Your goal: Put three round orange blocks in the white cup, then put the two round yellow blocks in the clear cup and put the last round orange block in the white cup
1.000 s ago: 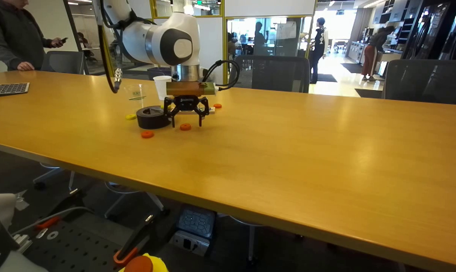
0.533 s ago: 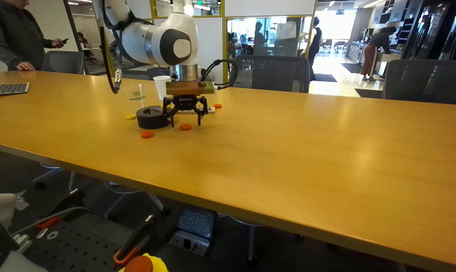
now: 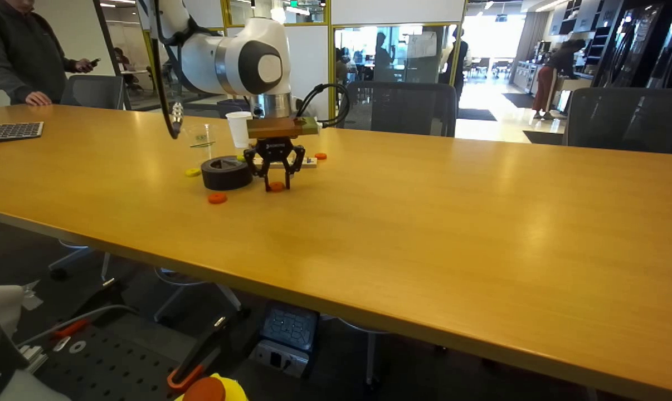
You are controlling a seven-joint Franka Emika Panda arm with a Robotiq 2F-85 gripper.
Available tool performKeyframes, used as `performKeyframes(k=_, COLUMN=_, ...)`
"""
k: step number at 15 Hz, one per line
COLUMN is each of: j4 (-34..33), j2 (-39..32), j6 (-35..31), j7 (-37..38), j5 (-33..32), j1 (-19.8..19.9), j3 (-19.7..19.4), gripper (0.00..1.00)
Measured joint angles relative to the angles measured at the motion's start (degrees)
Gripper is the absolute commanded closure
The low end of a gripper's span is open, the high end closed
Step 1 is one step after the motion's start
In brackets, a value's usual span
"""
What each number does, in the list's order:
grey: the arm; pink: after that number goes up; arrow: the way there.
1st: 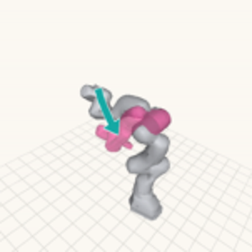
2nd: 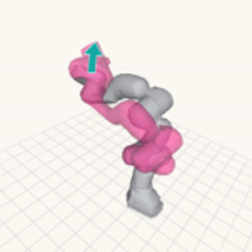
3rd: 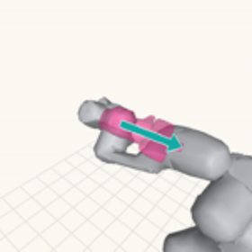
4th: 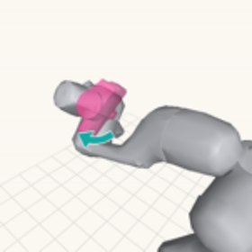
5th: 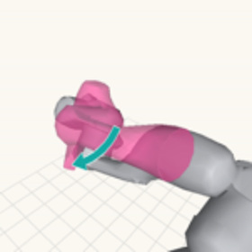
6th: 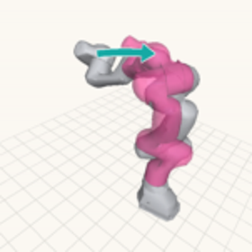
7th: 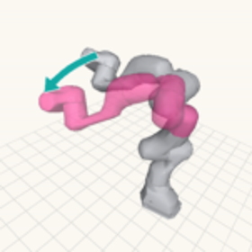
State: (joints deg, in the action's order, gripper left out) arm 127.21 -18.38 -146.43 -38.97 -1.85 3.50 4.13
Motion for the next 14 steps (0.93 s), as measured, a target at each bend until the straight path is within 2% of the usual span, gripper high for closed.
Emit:
performKeyframes(k=1, j4=-0.12, j2=0.01, j6=0.05, j7=0.11, j5=-0.2, j1=0.0, j3=-0.03, gripper=0.78)
performKeyframes(k=6, j4=-0.3, j2=-0.01, j6=0.53, j7=1.65, j5=-1.1, j1=-0.21, j3=-0.03, gripper=0.77)
performKeyframes(k=10, j4=-1.95, j2=0.67, j6=0.89, j7=8.71, j5=-3.76, j1=-1.95, j3=0.01, gripper=0.77)
performKeyframes(k=14, j4=-5.76, j2=2.65, j6=2.65, j7=15.69, j5=-4.6, j1=-5.35, j3=0.64, gripper=0.77)
